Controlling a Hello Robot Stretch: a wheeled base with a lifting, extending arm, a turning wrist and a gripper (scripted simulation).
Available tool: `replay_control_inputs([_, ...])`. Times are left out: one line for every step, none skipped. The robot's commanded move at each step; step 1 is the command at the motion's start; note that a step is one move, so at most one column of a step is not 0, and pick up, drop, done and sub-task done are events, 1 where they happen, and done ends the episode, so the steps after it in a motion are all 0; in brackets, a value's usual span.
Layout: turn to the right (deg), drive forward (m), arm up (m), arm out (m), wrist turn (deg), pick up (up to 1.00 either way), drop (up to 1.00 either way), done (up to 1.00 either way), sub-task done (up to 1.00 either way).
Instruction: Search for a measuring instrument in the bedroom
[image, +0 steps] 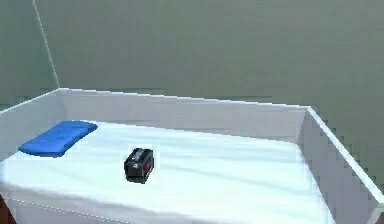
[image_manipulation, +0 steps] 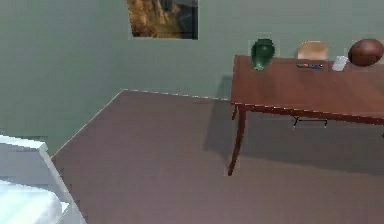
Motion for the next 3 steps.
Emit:
replay_control_inputs([-21.0,0.0,0.0,0.0,0.0,0.0,0.0,0.0,0.0])
replay_control_inputs([0.0,0.05,0.0,0.0,0.0,0.0,0.0,0.0,0.0])
replay_control_inputs([0.0,0.0,0.0,0.0,0.0,0.0,0.0,1.0,0.0])
